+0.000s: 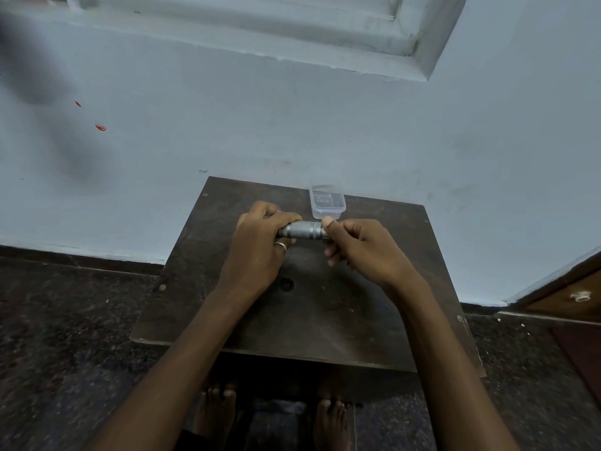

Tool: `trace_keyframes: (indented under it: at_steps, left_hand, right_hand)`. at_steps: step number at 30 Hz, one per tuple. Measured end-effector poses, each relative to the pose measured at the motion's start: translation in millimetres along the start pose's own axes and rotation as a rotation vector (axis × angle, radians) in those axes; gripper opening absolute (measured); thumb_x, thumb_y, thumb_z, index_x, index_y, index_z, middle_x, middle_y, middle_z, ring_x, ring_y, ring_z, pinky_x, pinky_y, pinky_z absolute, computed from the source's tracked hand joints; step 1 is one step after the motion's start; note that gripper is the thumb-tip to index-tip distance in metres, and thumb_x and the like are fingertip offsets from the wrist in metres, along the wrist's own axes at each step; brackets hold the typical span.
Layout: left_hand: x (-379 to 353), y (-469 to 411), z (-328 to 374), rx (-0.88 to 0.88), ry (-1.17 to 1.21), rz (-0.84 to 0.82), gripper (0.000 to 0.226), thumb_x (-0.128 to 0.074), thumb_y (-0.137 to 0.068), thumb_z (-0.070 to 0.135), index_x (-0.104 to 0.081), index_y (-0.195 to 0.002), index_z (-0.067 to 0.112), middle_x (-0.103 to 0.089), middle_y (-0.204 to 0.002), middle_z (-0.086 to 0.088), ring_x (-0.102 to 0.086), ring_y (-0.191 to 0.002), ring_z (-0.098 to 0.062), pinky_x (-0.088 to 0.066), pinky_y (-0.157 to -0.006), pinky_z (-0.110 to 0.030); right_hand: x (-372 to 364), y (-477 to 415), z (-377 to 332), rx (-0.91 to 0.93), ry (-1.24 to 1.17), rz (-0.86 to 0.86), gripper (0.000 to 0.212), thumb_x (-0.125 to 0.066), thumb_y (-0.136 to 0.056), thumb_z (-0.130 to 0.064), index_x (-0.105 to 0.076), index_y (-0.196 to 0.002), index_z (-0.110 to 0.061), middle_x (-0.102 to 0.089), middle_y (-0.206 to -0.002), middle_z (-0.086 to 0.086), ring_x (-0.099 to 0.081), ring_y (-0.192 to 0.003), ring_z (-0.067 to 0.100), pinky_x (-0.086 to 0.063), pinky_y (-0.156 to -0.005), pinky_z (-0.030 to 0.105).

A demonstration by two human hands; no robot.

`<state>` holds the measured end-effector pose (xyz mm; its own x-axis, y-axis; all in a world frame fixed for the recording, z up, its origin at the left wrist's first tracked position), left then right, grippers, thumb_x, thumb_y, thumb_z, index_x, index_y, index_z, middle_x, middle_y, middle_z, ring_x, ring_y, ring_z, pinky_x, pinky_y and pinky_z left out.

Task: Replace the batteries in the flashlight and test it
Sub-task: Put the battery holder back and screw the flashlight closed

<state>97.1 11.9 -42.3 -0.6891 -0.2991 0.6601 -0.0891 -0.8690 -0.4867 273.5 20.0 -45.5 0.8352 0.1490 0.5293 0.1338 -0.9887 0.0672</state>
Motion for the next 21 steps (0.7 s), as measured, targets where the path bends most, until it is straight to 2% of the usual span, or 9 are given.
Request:
trace_keyframes:
  at_steps: [2,4,7,9,11,15,16,19,21]
  left_hand:
    - [0,0,0,-0.001,0.0,-0.003,0.048,-0.072,-0.076,-0.002,-0.071,-0.116,0.024,-0.048,-0.101,0.007,-0.056,-0.094,-0.025,-0.049,-0.08,-0.035]
    - [0,0,0,0.003,-0.001,0.004,0.047,-0.072,-0.076,-0.002,-0.071,-0.115,0.025,-0.047,-0.1,0.008,-0.055,-0.094,-0.024,-0.047,-0.079,-0.032]
    - [1,-1,-1,0.009,-0.004,0.011,0.047,-0.073,-0.076,-0.001,-0.071,-0.115,0.025,-0.047,-0.099,0.008,-0.055,-0.093,-0.024,-0.046,-0.079,-0.031]
    - [2,-1,0,0.007,-0.006,0.006,0.046,-0.073,-0.077,0.001,-0.071,-0.116,0.026,-0.048,-0.1,0.008,-0.055,-0.093,-0.024,-0.049,-0.079,-0.033]
    - [2,-1,0,0.002,-0.007,0.004,0.046,-0.074,-0.078,0.002,-0.071,-0.116,0.027,-0.048,-0.101,0.007,-0.055,-0.093,-0.024,-0.05,-0.08,-0.035]
    - [1,-1,-1,0.004,-0.012,0.004,0.048,-0.072,-0.077,-0.001,-0.071,-0.117,0.025,-0.047,-0.101,0.008,-0.055,-0.095,-0.024,-0.048,-0.08,-0.032]
    - [1,-1,-1,0.006,-0.014,0.003,0.048,-0.071,-0.076,-0.002,-0.071,-0.116,0.025,-0.047,-0.101,0.008,-0.055,-0.095,-0.024,-0.047,-0.08,-0.032]
    - [1,-1,-1,0.002,-0.021,0.004,0.049,-0.071,-0.075,-0.003,-0.071,-0.115,0.025,-0.046,-0.1,0.008,-0.055,-0.093,-0.024,-0.044,-0.079,-0.03]
    - [1,-1,-1,-0.001,-0.018,0.007,0.049,-0.071,-0.075,-0.003,-0.071,-0.115,0.026,-0.046,-0.099,0.008,-0.055,-0.092,-0.024,-0.045,-0.078,-0.03]
  right_hand:
    - [-1,0,1,-0.032,0.011,0.007,0.057,-0.046,-0.1,-0.054,-0.071,-0.084,-0.005,-0.077,-0.074,0.004,-0.074,-0.066,0.014,-0.045,-0.063,0.022]
    - [1,0,1,-0.024,-0.011,0.026,0.052,-0.049,-0.099,-0.053,-0.071,-0.088,-0.006,-0.077,-0.075,0.004,-0.075,-0.07,0.018,-0.05,-0.063,0.027]
    - [7,0,-3,0.04,-0.134,0.005,0.019,-0.07,-0.093,-0.025,-0.069,-0.109,-0.014,-0.075,-0.084,0.002,-0.072,-0.077,0.019,-0.059,-0.069,0.034]
    - [6,-1,-3,0.047,-0.25,-0.042,0.033,-0.075,-0.085,-0.002,-0.068,-0.116,-0.012,-0.075,-0.094,0.009,-0.07,-0.081,0.018,-0.062,-0.076,0.036]
    - [8,-2,-3,0.057,-0.258,-0.038,0.033,-0.076,-0.082,0.004,-0.07,-0.111,-0.013,-0.075,-0.1,0.014,-0.071,-0.082,0.018,-0.063,-0.078,0.039]
    - [5,-3,-1,0.074,-0.15,-0.019,0.01,-0.072,-0.091,-0.015,-0.073,-0.1,-0.01,-0.076,-0.091,0.016,-0.071,-0.077,0.02,-0.06,-0.072,0.031]
    - [4,-3,0,0.06,-0.132,-0.021,0.013,-0.068,-0.095,-0.022,-0.072,-0.096,-0.01,-0.076,-0.086,0.014,-0.073,-0.077,0.02,-0.059,-0.069,0.03]
    - [-3,-4,5,-0.014,-0.098,-0.04,0.043,-0.054,-0.101,-0.041,-0.07,-0.089,-0.003,-0.076,-0.077,0.009,-0.075,-0.071,0.018,-0.055,-0.061,0.028]
    - [-6,-3,7,-0.053,-0.112,-0.039,0.051,-0.049,-0.101,-0.048,-0.07,-0.09,-0.003,-0.076,-0.076,0.009,-0.075,-0.069,0.018,-0.054,-0.058,0.026]
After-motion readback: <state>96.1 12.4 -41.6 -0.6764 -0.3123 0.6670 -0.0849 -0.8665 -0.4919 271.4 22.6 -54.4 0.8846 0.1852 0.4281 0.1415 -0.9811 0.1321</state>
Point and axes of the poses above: each hand's wrist, its own y-axis away from the middle knuckle, its own x-axis out of the back of the hand, z = x × y, the point moved 7 cm from there along -y, towards the middle knuckle
